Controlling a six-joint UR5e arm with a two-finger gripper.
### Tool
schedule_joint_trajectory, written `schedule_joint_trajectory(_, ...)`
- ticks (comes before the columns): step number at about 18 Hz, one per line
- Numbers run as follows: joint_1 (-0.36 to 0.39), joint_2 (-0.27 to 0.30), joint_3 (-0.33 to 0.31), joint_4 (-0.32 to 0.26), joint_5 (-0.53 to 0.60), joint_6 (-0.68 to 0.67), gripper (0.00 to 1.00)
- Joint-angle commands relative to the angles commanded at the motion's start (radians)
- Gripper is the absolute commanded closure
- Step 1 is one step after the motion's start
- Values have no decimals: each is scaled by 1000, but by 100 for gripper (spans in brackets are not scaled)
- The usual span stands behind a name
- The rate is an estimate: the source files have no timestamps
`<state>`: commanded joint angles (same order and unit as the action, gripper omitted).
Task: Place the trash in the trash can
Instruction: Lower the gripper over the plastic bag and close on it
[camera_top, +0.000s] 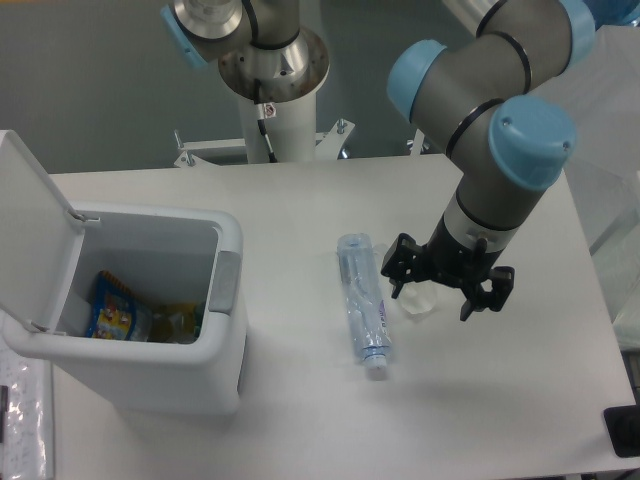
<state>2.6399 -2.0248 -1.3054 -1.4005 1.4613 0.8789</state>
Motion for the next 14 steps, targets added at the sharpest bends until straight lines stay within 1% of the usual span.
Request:
schedule_joint_trajectory(2, 5, 3, -15, -11, 89, 0, 0)
schedule_joint_trajectory(4, 3, 9, -50, -6, 93, -14, 0)
schedule_joint_trajectory(7, -1, 17, -75, -6, 102, -29, 0)
schedule_joint_trajectory(9, -3, 32, -113, 1, 102, -49, 0)
schedule_joint_trajectory(10, -3, 38, -142, 5, 103, -54, 0)
schedule_joint_trajectory(11, -3, 52, -182, 26, 120, -54, 0)
schedule_joint_trajectory(12, -3, 66, -211, 75, 140, -54, 0)
schedule_joint_trajectory(13, -3, 69, -231, 121, 151, -55, 0)
schedule_joint_trajectory(14, -5, 67, -244, 142, 154, -55, 0)
